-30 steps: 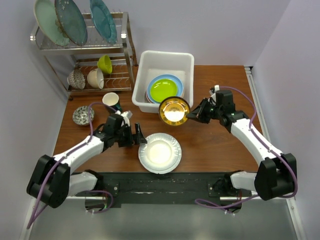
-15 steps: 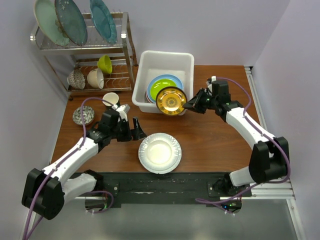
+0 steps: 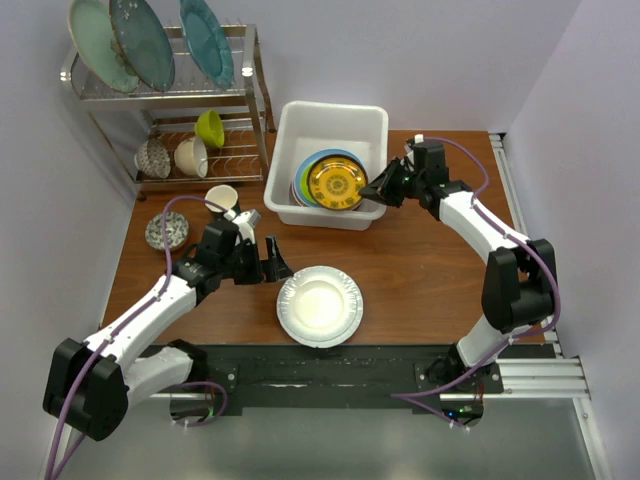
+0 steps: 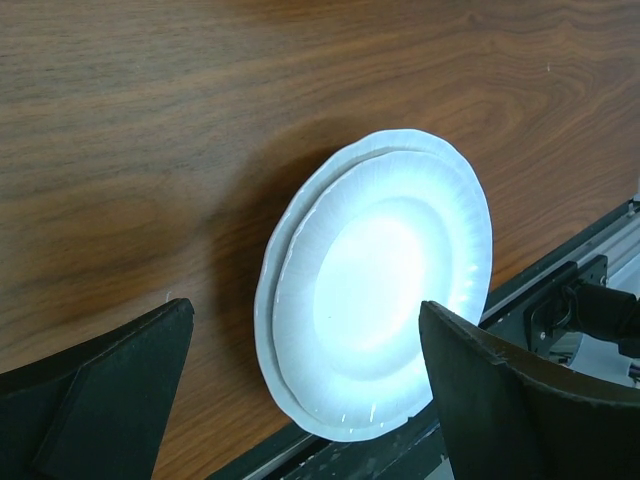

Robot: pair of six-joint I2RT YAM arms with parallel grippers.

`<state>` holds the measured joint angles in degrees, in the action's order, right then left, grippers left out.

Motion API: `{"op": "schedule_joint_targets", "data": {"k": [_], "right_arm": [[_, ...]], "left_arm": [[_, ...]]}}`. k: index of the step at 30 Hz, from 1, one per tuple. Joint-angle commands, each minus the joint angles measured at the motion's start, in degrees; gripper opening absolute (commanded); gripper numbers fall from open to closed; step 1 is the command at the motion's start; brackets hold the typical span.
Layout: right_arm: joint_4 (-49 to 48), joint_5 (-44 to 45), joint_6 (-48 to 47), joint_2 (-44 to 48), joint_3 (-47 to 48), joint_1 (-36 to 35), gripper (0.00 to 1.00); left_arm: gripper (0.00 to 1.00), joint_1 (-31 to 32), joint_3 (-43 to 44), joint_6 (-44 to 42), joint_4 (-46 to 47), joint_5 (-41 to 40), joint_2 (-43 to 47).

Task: Place the plates into the plastic bin on the countertop
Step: Place the plate in the plastic bin.

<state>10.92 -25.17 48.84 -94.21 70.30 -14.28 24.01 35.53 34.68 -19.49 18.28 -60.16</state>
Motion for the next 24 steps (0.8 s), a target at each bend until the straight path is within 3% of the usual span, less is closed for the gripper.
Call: {"op": "schedule_joint_targets", "data": {"k": [1, 24], "right_arm": [[-3.27, 0.38, 0.29, -3.07, 5.45, 0.13, 0.0], [0.07, 3.2, -0.06, -17.75, 18.9, 0.05, 0.02]], "left_arm": [[1.0, -0.37, -0.55, -0.23, 1.82, 2.55, 1.98], [1.0, -0.37, -4.15, 2.24, 3.58, 4.3, 3.38]]}}
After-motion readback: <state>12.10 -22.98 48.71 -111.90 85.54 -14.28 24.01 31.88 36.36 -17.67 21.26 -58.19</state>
